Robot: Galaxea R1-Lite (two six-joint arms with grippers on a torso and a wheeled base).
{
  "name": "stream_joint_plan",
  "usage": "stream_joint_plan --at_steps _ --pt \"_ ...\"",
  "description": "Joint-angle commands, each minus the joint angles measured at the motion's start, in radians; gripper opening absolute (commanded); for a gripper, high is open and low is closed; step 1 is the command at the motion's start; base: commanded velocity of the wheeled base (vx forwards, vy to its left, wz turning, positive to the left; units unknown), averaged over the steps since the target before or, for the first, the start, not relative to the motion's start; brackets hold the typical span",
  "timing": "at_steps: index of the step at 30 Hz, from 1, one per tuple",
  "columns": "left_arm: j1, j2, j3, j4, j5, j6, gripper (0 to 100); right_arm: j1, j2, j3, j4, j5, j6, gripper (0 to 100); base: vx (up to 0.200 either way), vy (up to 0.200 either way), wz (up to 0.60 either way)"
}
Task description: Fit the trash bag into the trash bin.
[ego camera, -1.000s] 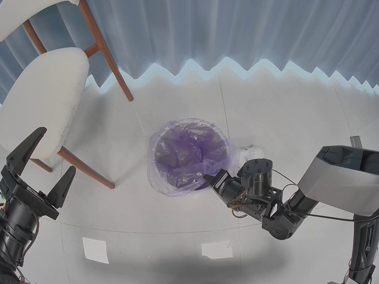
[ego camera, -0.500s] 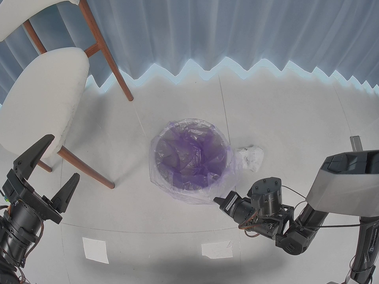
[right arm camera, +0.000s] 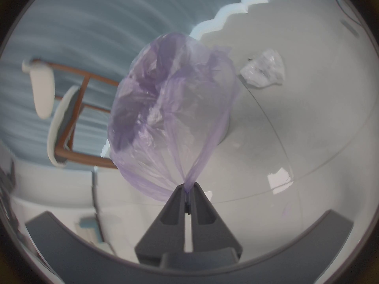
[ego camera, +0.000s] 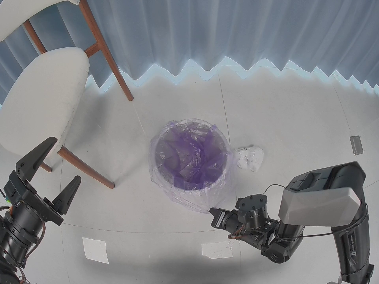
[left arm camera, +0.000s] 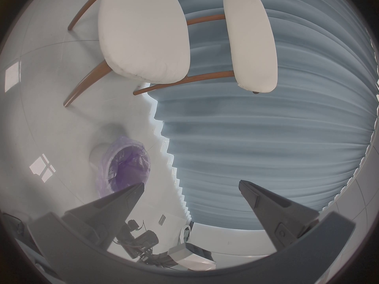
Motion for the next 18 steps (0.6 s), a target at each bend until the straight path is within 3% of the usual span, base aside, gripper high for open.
stream_joint_plan --at_steps 1,8,11,12,17,18 --pt "0.0 0.003 0.018 0.014 -0.001 -0.001 100 -0.007 0.16 -0.068 -0.038 -0.044 -0.153 0 0.0 0.0 0.0" --pt "0.0 0.007 0.018 0.049 -0.005 0.0 100 -0.009 0.155 -0.079 0.002 -0.046 -0.14 0 0.0 0.0 0.0" --pt "-0.001 0.012 0.018 0.124 -0.014 0.043 100 -0.009 0.154 -0.083 0.005 -0.052 -0.14 0 0.0 0.0 0.0" --pt "-0.004 0.018 0.018 0.161 -0.042 0.094 100 -0.011 0.154 -0.089 0.005 -0.059 -0.14 0 0.0 0.0 0.0" --pt "-0.001 0.05 0.018 0.193 -0.2 0.161 100 -0.015 0.154 -0.093 0.005 -0.064 -0.136 0 0.0 0.0 0.0" --pt "-0.001 0.062 0.018 0.197 -0.226 0.163 100 -0.017 0.155 -0.093 0.002 -0.064 -0.128 100 0.0 0.0 0.0"
